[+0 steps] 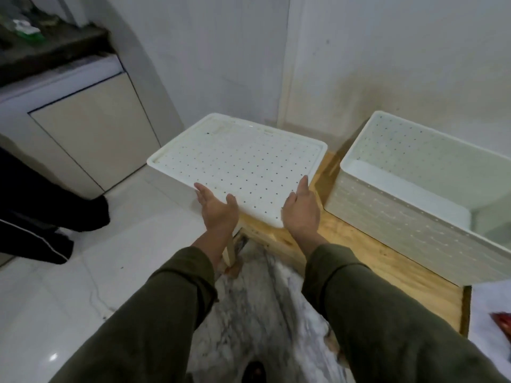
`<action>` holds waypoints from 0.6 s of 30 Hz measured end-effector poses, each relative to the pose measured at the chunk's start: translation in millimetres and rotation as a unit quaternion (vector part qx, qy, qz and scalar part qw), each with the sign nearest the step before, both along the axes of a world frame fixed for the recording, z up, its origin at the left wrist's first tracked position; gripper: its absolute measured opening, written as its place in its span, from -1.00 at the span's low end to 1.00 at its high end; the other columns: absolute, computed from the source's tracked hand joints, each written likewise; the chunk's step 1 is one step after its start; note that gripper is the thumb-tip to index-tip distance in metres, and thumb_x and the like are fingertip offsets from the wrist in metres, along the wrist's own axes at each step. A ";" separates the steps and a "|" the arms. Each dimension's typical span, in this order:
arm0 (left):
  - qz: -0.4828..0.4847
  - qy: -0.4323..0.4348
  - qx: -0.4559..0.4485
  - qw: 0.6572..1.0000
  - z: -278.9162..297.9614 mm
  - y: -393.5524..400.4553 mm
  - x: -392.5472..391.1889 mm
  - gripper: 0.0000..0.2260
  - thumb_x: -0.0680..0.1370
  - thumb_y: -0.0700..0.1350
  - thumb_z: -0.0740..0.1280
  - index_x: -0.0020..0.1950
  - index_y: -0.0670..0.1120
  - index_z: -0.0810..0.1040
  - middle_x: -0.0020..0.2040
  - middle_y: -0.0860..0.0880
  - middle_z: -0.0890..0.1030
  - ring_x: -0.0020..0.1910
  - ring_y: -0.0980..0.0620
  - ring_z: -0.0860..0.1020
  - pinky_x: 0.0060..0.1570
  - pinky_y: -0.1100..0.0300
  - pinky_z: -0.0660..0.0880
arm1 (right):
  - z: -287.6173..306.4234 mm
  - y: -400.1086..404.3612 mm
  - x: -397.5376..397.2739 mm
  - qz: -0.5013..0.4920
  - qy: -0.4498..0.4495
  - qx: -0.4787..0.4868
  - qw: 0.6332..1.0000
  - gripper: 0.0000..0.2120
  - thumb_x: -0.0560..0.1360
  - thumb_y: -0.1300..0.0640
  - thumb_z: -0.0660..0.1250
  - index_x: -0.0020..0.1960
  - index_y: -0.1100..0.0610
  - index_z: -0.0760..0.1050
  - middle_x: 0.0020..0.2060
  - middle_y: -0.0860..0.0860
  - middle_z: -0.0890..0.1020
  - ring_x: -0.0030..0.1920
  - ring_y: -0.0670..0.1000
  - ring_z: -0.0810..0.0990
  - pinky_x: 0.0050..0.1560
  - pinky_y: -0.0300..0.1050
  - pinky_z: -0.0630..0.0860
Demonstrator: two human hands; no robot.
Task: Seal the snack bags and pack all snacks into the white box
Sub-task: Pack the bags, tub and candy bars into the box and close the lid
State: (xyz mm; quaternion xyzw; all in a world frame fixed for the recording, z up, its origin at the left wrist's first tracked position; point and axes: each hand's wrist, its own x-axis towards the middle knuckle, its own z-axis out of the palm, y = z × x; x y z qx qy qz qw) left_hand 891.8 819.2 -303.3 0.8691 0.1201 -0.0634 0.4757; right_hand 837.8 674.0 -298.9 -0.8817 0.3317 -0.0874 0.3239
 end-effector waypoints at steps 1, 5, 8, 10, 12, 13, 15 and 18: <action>-0.001 0.011 -0.008 1.000 -8.4 -1.8 2.0 -0.27 0.59 -0.02 0.20 0.53 -0.02 -0.29 0.58 -0.05 -0.07 0.46 -0.21 0.26 0.37 -0.07 0.35 | -8.9 -0.9 0.4 -0.005 0.006 0.000 1.000 -0.48 0.63 0.06 -0.01 0.54 0.07 -0.09 0.31 0.16 0.40 0.20 0.16 0.47 0.07 -0.01 0.43; -0.025 0.051 -0.019 0.998 -41.7 -14.7 7.2 -0.26 0.60 -0.06 0.21 0.54 0.00 -0.29 0.58 -0.05 -0.03 0.44 -0.20 0.29 0.38 -0.03 0.33 | -47.7 -11.2 -1.8 -0.017 0.012 -0.009 1.000 -0.47 0.61 0.05 0.00 0.54 0.09 -0.06 0.21 0.19 0.47 0.09 0.16 0.52 0.03 0.09 0.53; -0.042 0.079 -0.017 0.996 -62.7 -26.9 7.1 -0.27 0.60 -0.05 0.19 0.54 0.00 -0.30 0.58 -0.07 -0.02 0.47 -0.19 0.24 0.39 0.00 0.27 | -71.3 -22.5 -4.6 -0.019 0.010 -0.013 1.000 -0.49 0.60 0.05 0.01 0.51 0.12 0.01 0.17 0.23 0.49 0.07 0.19 0.52 -0.03 0.07 0.50; -0.048 0.087 -0.026 0.995 -74.4 -32.2 6.9 -0.25 0.59 -0.02 0.21 0.53 0.02 -0.31 0.57 -0.08 0.01 0.49 -0.17 0.19 0.45 -0.02 0.22 | -81.7 -28.8 -5.4 -0.017 0.014 -0.016 1.000 -0.50 0.60 0.06 0.01 0.50 0.13 0.03 0.14 0.23 0.49 0.05 0.20 0.52 -0.08 0.04 0.47; -0.058 0.097 -0.024 0.993 -83.6 -34.3 5.9 -0.23 0.57 0.02 0.22 0.53 0.03 -0.31 0.58 -0.07 -0.02 0.52 -0.16 0.13 0.47 -0.06 0.18 | -89.4 -32.8 -6.6 -0.017 0.023 -0.019 0.999 -0.53 0.60 0.06 0.01 0.48 0.13 0.06 0.14 0.22 0.48 0.03 0.19 0.51 -0.12 0.01 0.45; -0.066 0.100 -0.018 0.993 -87.2 -35.2 5.3 -0.23 0.57 0.03 0.22 0.53 0.03 -0.32 0.58 -0.05 -0.05 0.53 -0.16 0.10 0.48 -0.07 0.16 | -93.2 -34.5 -7.5 -0.017 0.028 -0.024 0.999 -0.55 0.60 0.06 0.00 0.46 0.13 0.08 0.14 0.22 0.48 0.03 0.19 0.51 -0.14 -0.01 0.43; -0.077 0.102 0.003 0.992 -92.0 -36.9 4.7 -0.22 0.57 0.05 0.21 0.52 0.02 -0.33 0.58 -0.04 -0.11 0.54 -0.16 0.05 0.48 -0.09 0.14 | -98.1 -37.4 -10.4 -0.015 0.044 -0.034 0.998 -0.58 0.59 0.08 0.02 0.42 0.15 0.15 0.14 0.22 0.48 0.04 0.21 0.51 -0.16 -0.03 0.39; -0.094 0.108 0.043 0.989 -95.4 -38.9 6.8 -0.21 0.57 0.02 0.23 0.53 -0.04 -0.32 0.57 -0.12 -0.15 0.54 -0.18 0.00 0.47 -0.10 0.14 | -96.7 -41.8 -14.2 -0.009 0.079 -0.045 0.996 -0.59 0.57 0.14 0.09 0.41 0.13 0.23 0.21 0.21 0.43 0.13 0.23 0.48 -0.12 -0.04 0.37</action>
